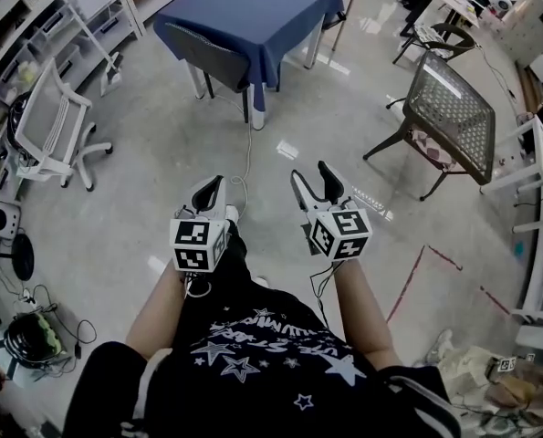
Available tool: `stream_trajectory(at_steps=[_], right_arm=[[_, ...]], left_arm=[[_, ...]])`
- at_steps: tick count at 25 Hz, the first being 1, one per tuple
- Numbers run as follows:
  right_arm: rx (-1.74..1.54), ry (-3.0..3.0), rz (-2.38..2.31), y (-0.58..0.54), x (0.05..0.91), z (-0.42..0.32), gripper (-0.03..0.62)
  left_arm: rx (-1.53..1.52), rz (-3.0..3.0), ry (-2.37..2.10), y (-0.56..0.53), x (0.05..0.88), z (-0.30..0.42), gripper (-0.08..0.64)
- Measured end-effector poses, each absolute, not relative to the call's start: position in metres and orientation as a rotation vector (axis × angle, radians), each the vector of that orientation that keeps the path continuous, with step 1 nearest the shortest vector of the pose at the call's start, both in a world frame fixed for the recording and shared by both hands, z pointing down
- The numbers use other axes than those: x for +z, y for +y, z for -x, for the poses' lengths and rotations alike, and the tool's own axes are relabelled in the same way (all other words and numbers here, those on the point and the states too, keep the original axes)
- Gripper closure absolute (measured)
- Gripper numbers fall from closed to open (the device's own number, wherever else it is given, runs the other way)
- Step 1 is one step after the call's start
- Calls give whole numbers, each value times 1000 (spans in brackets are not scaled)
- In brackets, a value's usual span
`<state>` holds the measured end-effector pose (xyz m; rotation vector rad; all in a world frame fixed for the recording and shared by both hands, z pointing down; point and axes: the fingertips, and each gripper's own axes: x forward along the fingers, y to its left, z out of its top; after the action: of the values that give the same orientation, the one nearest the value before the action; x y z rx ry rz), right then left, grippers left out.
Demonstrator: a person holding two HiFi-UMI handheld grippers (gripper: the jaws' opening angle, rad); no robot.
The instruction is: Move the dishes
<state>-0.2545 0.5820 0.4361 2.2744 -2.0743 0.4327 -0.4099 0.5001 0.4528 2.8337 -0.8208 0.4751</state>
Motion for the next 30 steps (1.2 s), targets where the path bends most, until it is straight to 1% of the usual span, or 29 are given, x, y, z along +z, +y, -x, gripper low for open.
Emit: stream_trajectory(at_steps=[7, 10, 17, 22, 26, 30], right_arm=[[509, -2007, -2273, 548, 455, 220, 264], [525, -1967, -2285, 521, 461, 192, 245], [549, -1894, -2310, 428, 455, 112, 239], [544, -1872, -2335, 338, 442, 55, 239], [526, -1877, -2333, 277, 431, 23, 239], [547, -1865, -2365, 243, 433, -1, 239]], left_arm=[[464, -2834, -751, 454, 460, 364, 540], [455, -2826, -727, 420, 467, 335, 540], [428, -2815, -714, 302, 466, 263, 540], [404, -2805, -718, 208, 460, 214, 540], [401, -2825, -707, 147, 452, 177, 540], [420, -2845, -696, 111, 452, 155, 540]])
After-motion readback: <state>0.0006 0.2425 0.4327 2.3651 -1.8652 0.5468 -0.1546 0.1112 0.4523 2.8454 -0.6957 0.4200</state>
